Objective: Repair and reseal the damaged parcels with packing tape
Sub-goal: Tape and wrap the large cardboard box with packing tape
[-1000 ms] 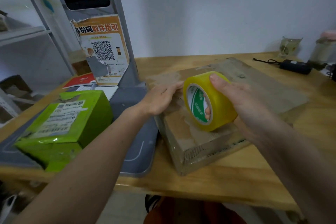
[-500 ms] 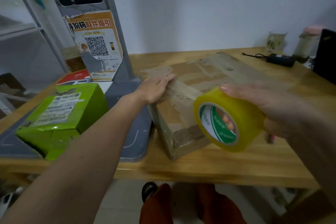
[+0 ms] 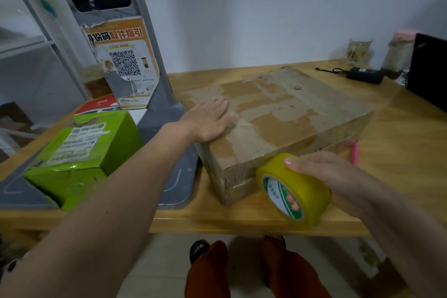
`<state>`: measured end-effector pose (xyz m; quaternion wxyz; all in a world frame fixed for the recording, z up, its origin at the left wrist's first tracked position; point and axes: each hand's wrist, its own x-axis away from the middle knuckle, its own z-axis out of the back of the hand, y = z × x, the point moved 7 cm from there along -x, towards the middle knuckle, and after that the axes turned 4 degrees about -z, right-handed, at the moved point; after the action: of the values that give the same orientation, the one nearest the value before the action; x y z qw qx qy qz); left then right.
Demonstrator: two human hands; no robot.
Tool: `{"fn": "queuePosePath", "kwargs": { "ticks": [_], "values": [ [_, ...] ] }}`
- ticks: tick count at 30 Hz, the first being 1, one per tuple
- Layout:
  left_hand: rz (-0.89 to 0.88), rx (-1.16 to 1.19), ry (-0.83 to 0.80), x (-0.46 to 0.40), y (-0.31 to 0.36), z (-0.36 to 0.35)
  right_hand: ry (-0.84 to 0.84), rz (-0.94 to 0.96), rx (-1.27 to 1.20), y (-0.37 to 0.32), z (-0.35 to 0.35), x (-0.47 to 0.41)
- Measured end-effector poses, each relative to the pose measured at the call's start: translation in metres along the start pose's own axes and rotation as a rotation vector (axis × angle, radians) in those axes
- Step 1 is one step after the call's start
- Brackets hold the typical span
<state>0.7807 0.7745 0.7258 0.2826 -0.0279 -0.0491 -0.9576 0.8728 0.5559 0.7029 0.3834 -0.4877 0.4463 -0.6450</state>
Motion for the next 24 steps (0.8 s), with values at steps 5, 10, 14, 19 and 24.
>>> {"fn": "queuePosePath", "kwargs": {
  "ticks": [5,10,14,19,24],
  "values": [
    [-0.123,-0.063,-0.103,0.030,0.055,-0.018,0.006,-0.023,-0.012,0.009,-0.001,-0.004],
    [-0.331,-0.013,-0.122,0.075,0.101,-0.029,-0.059,0.005,-0.037,0.015,-0.001,-0.007],
    [-0.398,0.031,-0.122,0.090,0.105,-0.027,-0.063,-0.004,-0.030,0.017,0.000,-0.008],
    [-0.214,-0.052,-0.106,0.057,0.073,-0.019,-0.046,-0.006,-0.050,0.017,-0.001,-0.006],
    [0.181,-0.052,-0.098,0.020,0.029,-0.009,-0.022,-0.005,-0.104,0.019,-0.004,-0.002]
  ]
}}
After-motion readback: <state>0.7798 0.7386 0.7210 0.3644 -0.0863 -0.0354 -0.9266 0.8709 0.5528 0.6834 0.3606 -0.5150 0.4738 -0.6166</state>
